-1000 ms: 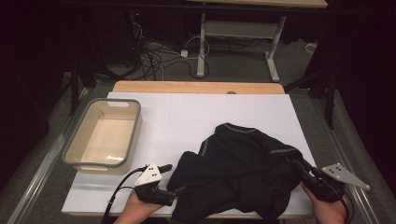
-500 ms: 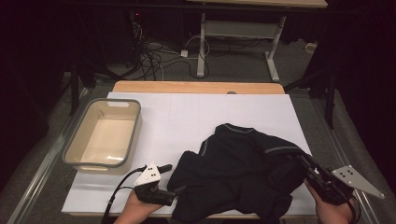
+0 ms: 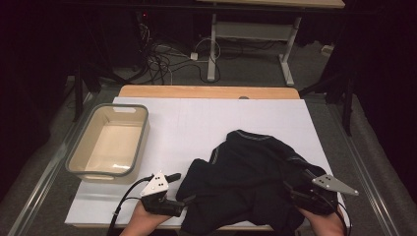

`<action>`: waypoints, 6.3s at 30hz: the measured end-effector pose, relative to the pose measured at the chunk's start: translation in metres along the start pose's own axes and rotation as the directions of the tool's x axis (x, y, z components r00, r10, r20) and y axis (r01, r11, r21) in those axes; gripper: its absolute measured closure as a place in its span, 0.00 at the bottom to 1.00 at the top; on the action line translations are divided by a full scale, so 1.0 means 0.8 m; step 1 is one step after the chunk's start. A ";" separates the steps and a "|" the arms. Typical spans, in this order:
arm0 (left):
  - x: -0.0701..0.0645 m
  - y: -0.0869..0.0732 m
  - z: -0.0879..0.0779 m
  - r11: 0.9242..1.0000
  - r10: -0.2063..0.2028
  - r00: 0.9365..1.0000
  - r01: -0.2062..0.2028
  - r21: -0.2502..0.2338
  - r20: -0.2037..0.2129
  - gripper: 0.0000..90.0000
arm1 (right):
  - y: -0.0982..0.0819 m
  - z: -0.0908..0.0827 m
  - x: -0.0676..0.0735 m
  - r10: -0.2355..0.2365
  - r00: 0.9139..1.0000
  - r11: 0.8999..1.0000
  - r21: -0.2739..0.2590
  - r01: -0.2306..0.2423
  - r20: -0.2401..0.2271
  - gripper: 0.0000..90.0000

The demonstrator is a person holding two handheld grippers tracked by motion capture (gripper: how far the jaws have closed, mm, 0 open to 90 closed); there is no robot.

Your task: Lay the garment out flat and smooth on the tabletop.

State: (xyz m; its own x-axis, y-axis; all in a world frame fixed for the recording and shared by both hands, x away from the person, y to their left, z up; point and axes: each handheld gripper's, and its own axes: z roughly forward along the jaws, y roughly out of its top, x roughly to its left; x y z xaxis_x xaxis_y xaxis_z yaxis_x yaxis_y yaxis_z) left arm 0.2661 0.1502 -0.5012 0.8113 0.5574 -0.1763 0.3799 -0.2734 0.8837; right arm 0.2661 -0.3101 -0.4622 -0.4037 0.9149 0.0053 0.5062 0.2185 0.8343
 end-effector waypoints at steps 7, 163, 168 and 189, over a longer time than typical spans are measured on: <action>-0.007 0.001 0.001 1.000 0.008 1.000 -0.007 0.027 -0.025 0.13 | -0.019 0.001 -0.005 0.036 0.997 0.991 0.128 -0.043 0.061 0.11; 0.003 -0.045 -0.099 0.999 -0.028 0.987 0.031 0.019 -0.157 0.78 | 0.047 0.090 0.122 -0.242 0.950 0.969 -0.014 0.245 -0.198 1.00; -0.012 -0.036 -0.087 1.000 -0.009 0.995 0.010 0.017 -0.098 0.76 | 0.030 0.048 0.070 -0.207 0.972 0.978 -0.029 0.205 -0.113 1.00; 0.032 0.064 0.042 0.986 -0.027 0.991 0.048 0.161 -0.128 0.23 | -0.020 -0.007 -0.016 -0.090 0.996 0.996 -0.029 0.090 -0.019 0.99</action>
State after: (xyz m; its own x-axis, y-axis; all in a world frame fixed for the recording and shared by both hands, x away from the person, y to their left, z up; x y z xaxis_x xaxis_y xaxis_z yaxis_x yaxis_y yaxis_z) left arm 0.3215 0.1242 -0.4754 0.7372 0.6604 -0.1430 0.4848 -0.3695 0.7928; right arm 0.2586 -0.3270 -0.4727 -0.4624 0.8847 -0.0593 0.4456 0.2896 0.8471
